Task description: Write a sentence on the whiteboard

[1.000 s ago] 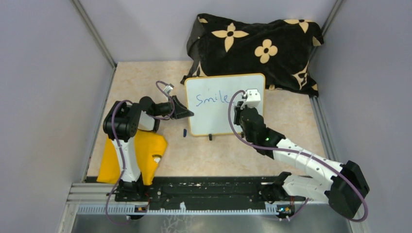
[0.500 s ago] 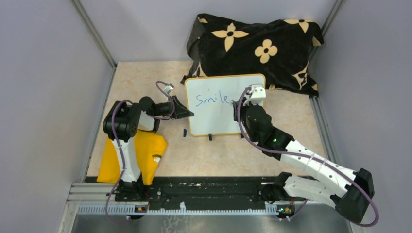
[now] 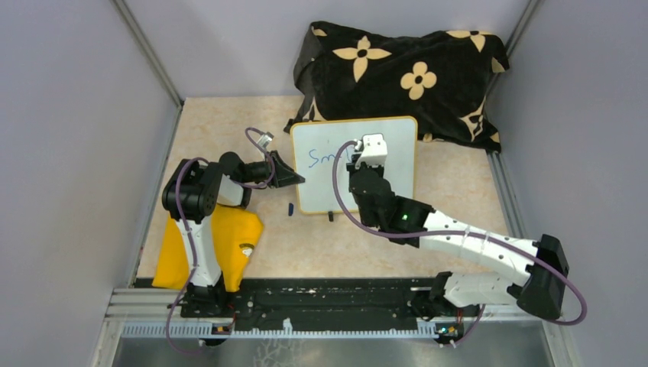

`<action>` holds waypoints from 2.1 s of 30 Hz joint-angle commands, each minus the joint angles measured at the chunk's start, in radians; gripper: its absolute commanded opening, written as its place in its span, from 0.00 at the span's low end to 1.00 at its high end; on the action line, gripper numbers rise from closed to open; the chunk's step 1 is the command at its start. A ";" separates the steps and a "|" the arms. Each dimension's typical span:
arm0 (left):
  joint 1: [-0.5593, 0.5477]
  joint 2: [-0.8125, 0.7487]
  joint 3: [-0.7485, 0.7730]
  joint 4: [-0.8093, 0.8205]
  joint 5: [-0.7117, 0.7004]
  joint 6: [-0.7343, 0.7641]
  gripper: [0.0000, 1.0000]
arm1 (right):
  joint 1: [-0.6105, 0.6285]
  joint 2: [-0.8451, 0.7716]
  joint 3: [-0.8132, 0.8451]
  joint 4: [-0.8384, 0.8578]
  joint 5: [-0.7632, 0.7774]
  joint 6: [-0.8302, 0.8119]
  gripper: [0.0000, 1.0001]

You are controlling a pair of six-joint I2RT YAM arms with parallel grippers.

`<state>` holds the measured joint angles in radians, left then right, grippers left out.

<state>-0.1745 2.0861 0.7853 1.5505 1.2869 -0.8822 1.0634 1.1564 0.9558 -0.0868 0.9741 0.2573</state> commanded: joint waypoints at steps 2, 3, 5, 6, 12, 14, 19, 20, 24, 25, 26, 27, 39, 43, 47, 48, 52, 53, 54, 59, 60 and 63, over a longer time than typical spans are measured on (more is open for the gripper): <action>-0.014 0.044 0.001 0.237 0.004 -0.006 0.00 | 0.008 -0.095 -0.082 0.226 -0.194 -0.143 0.00; -0.014 0.043 0.002 0.238 0.005 -0.006 0.00 | 0.005 -0.106 -0.098 0.254 -0.220 -0.149 0.00; -0.014 0.039 0.000 0.235 0.005 -0.004 0.00 | -0.003 -0.085 -0.085 0.245 -0.246 -0.145 0.00; -0.014 0.039 -0.001 0.235 0.005 -0.003 0.00 | -0.004 -0.070 -0.075 0.232 -0.253 -0.141 0.00; -0.014 0.042 0.000 0.233 0.006 -0.003 0.00 | -0.003 -0.020 -0.075 0.260 -0.316 -0.123 0.00; -0.014 0.042 0.000 0.233 0.005 -0.003 0.00 | -0.004 -0.008 -0.086 0.275 -0.320 -0.104 0.00; -0.014 0.044 0.001 0.233 0.003 -0.003 0.00 | 0.006 0.019 -0.114 0.292 -0.321 -0.057 0.00; -0.014 0.045 0.000 0.233 0.002 -0.003 0.00 | 0.010 0.027 -0.121 0.295 -0.318 -0.052 0.00; -0.014 0.047 -0.001 0.235 -0.002 -0.002 0.00 | 0.022 0.065 -0.140 0.285 -0.299 -0.003 0.00; -0.014 0.047 -0.001 0.234 -0.003 -0.001 0.00 | 0.025 0.070 -0.144 0.282 -0.294 0.011 0.00; -0.014 0.049 -0.001 0.236 -0.004 -0.001 0.00 | 0.028 0.074 -0.150 0.279 -0.291 0.023 0.00; -0.014 0.048 -0.001 0.236 -0.004 -0.002 0.00 | 0.031 0.077 -0.158 0.279 -0.288 0.035 0.00; -0.014 0.055 -0.006 0.241 -0.005 0.000 0.00 | 0.081 0.129 -0.190 0.346 -0.187 0.079 0.00; -0.014 0.059 -0.004 0.241 -0.006 -0.001 0.00 | 0.081 0.145 -0.169 0.313 -0.157 0.127 0.00; -0.014 0.060 -0.004 0.241 -0.007 -0.001 0.00 | 0.081 0.140 -0.169 0.311 -0.132 0.134 0.00; -0.014 0.060 -0.004 0.241 -0.007 -0.001 0.00 | 0.081 0.140 -0.168 0.311 -0.137 0.127 0.00; -0.014 0.063 -0.004 0.241 -0.008 -0.001 0.00 | 0.081 0.139 -0.156 0.306 -0.172 0.089 0.00; -0.014 0.063 -0.004 0.241 -0.008 -0.001 0.00 | 0.081 0.136 -0.158 0.312 -0.171 0.084 0.00; -0.014 0.063 -0.004 0.241 -0.008 -0.001 0.00 | 0.081 0.134 -0.163 0.320 -0.166 0.083 0.00; -0.014 0.064 -0.004 0.240 -0.006 0.000 0.00 | 0.081 0.123 -0.180 0.367 -0.162 0.059 0.00; -0.014 0.064 -0.004 0.241 -0.006 -0.001 0.00 | 0.080 0.121 -0.177 0.367 -0.168 0.054 0.00; -0.014 0.062 -0.004 0.241 -0.007 -0.001 0.00 | 0.081 0.111 -0.175 0.368 -0.202 0.048 0.00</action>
<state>-0.1745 2.0930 0.7853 1.5513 1.2869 -0.8818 1.1324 1.3045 0.7532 0.2184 0.7998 0.3283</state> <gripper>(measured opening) 0.136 0.119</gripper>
